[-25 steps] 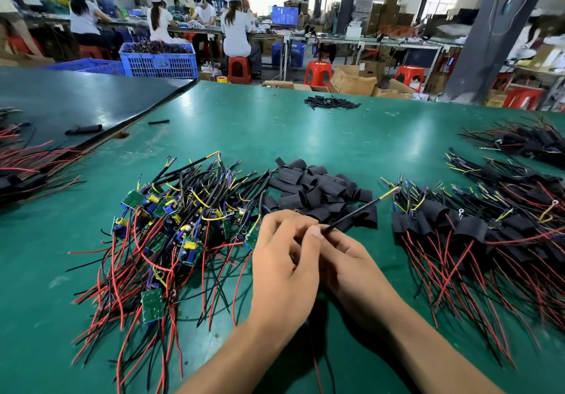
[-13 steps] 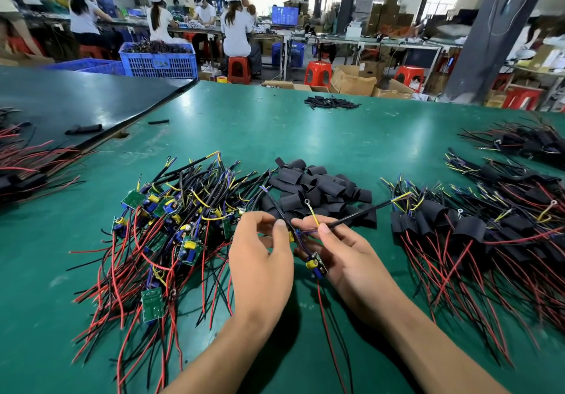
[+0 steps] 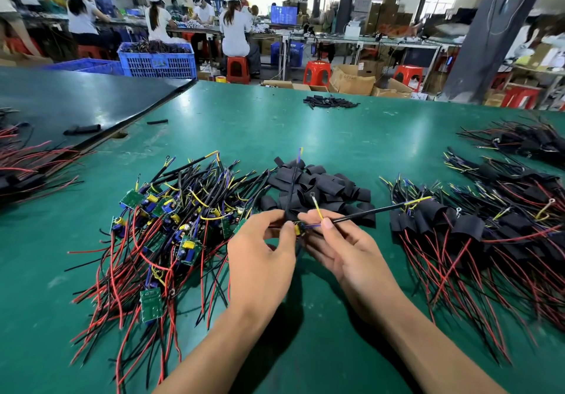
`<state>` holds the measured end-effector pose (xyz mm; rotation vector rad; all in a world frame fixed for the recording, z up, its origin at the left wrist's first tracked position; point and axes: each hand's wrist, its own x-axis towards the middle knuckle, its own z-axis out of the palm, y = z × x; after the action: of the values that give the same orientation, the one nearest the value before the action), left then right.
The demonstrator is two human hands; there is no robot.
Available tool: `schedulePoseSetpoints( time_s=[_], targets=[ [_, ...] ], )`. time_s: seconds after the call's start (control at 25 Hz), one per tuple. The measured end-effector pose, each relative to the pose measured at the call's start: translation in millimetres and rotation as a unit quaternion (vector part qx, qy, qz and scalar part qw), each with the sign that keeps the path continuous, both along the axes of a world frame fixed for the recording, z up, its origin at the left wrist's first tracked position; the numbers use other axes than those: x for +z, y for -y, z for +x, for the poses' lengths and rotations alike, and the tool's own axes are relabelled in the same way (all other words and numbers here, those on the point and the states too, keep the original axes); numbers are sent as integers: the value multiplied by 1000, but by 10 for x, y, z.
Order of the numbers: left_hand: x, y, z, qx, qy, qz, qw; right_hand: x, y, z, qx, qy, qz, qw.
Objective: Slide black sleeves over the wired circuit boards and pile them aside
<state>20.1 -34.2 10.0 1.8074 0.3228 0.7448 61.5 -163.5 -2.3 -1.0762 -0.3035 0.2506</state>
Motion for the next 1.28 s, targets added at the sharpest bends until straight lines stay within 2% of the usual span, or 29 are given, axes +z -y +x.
schedulePoseSetpoints(
  time_s=[0.28, 0.36, 0.48, 0.6, 0.72, 0.8, 0.88, 0.96, 1.04, 1.16, 1.28],
  targets=[
    [44, -263, 80, 84, 9, 2, 996, 120, 147, 107, -137, -30, 16, 990],
    [40, -331, 98, 110, -2, 26, 994, 179, 215, 130, -174, -38, 24, 984],
    [11, -360, 111, 99, 4, 73, 992, 230, 313, 158, -213, -50, 6, 976],
    [-55, -331, 92, 97, -15, 150, 984, 240, 321, 154, -212, -45, -34, 976],
    [-67, -339, 78, 86, -7, 216, 972, 206, 274, 117, -165, -31, -64, 984],
    [-40, -283, 69, 21, 15, 182, 983, 166, 241, 89, -133, -25, -93, 986],
    [-16, -143, 35, -96, -6, 60, 994, 137, 205, 64, -112, -9, -124, 986],
    [1, 15, -6, -233, -54, -90, 967, 112, 176, 45, -93, 5, -139, 986],
    [0, 90, -27, -313, -93, -187, 927, 86, 161, 38, -81, 1, -131, 988],
    [-2, 68, -14, -347, -138, -237, 897, 84, 157, 24, -89, 26, -143, 985],
    [-13, 22, -16, -385, -163, -221, 881, 40, 147, 0, -112, 91, -221, 965]
  ],
)
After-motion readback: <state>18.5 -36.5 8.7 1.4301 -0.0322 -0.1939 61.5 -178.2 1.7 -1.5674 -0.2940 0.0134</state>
